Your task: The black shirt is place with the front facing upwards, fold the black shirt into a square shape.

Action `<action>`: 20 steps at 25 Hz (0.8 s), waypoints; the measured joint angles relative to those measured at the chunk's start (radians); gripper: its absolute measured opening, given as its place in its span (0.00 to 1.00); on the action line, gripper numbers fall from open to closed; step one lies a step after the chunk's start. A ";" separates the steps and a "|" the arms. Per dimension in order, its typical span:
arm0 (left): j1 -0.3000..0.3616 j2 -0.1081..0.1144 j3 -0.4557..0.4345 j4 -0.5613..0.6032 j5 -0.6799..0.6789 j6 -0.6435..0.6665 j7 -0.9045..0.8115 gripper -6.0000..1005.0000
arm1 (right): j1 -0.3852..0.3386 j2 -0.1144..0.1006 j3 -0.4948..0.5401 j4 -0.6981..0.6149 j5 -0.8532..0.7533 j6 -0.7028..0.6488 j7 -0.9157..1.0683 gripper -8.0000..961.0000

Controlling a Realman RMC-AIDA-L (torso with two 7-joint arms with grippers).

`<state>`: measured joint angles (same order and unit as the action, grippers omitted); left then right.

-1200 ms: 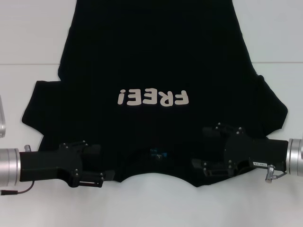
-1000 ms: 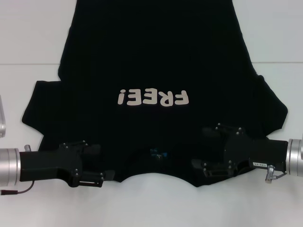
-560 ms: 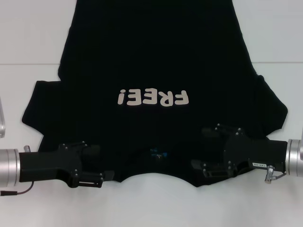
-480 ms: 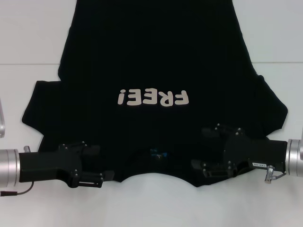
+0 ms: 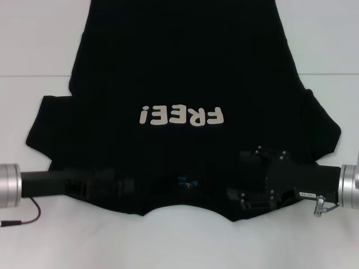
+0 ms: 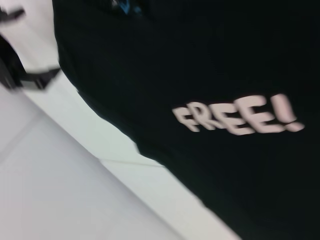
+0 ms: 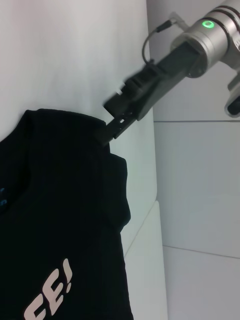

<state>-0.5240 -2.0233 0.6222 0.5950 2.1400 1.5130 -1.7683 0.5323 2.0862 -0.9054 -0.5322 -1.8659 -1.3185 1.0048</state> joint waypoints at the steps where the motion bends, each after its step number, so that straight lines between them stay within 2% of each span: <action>1: -0.004 0.005 -0.005 0.001 0.001 -0.010 -0.071 0.94 | 0.000 0.000 -0.001 0.000 0.001 0.000 0.000 0.98; 5: -0.018 0.049 -0.025 -0.003 0.002 -0.049 -0.370 0.94 | 0.000 0.001 -0.003 0.001 0.002 0.000 0.000 0.98; 7: -0.019 0.064 -0.064 -0.003 0.000 -0.051 -0.481 0.94 | 0.000 0.003 -0.004 0.001 0.001 0.000 0.000 0.98; 11: -0.018 0.084 -0.167 -0.004 0.004 -0.044 -0.578 0.93 | 0.002 0.005 -0.006 0.002 0.000 0.001 0.000 0.98; 16: 0.000 0.106 -0.181 -0.005 0.048 -0.139 -0.731 0.93 | 0.004 0.006 -0.008 0.003 -0.001 -0.003 0.000 0.98; 20: 0.006 0.112 -0.197 -0.006 0.068 -0.200 -0.772 0.93 | 0.003 0.006 -0.009 0.011 -0.003 -0.001 0.000 0.98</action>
<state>-0.5184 -1.9115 0.4248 0.5887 2.2080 1.3132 -2.5408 0.5353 2.0925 -0.9143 -0.5216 -1.8685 -1.3198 1.0044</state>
